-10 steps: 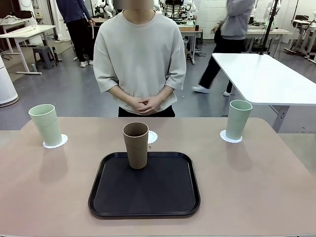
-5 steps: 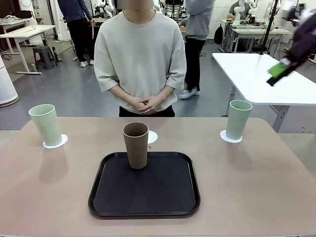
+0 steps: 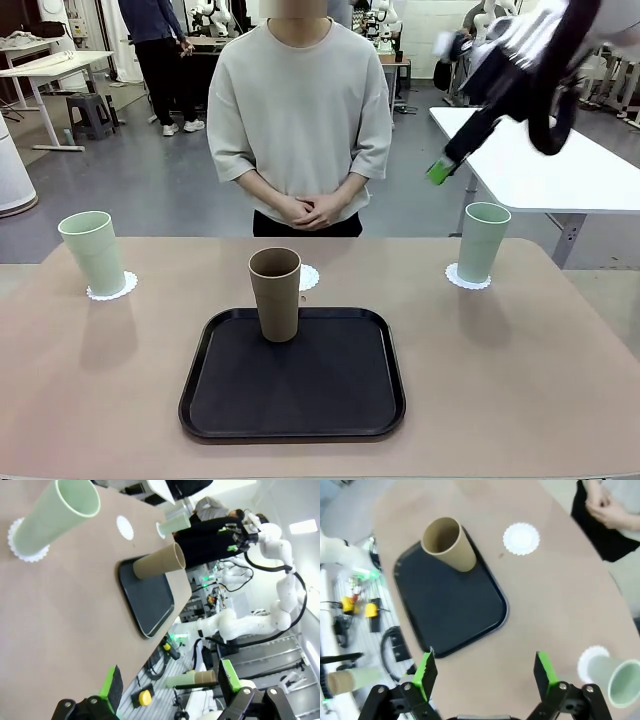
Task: Place coasters on the table and set cups on them.
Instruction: Take one Reusable plastic cup from the Flat Tray and place it on a coaster set by the human.
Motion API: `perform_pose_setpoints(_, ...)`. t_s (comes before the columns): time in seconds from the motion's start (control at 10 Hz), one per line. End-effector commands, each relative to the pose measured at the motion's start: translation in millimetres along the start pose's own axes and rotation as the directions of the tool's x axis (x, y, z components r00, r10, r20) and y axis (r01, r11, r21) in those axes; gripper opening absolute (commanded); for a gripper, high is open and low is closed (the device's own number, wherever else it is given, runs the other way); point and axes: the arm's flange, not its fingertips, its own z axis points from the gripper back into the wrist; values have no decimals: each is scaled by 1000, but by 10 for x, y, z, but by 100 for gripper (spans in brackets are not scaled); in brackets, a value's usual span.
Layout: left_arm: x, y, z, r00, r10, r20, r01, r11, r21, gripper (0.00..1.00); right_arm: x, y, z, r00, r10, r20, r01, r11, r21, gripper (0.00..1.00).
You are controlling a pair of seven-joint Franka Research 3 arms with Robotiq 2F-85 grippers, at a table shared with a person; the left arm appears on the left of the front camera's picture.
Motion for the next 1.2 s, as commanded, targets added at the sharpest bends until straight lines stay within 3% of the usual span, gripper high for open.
perform_pose_setpoints(0.0, -12, -14, 10, 1000, 0, 6, 0, 1000, -5, 100, -42, 3, -370, 997, 73, 3, -72, 990, -121, 100)
perform_pose_setpoints(0.2, -12, -14, 10, 1000, 0, 6, 0, 1000, -5, 100, -103, -45, -689, 990, 138, -3, -137, 976, -167, 100)
perform_pose_setpoints(0.4, -12, -14, 10, 1000, 0, 6, 0, 1000, -5, 100, -183, -61, -819, 986, 164, 10, -161, 977, -141, 100)
perform_pose_setpoints(0.6, -12, -14, 10, 1000, 0, 6, 0, 1000, -5, 100, -309, -24, -762, 992, 128, -15, -127, 992, 16, 100)
perform_pose_setpoints(0.7, -12, -14, 10, 1000, 0, 6, 0, 1000, -5, 100, -159, -59, -841, 990, 141, -14, -141, 980, -139, 100)
perform_pose_setpoints(1.1, -12, -14, 10, 1000, 0, 6, 0, 1000, -5, 100, -159, -59, -841, 990, 141, -14, -141, 980, -139, 100)
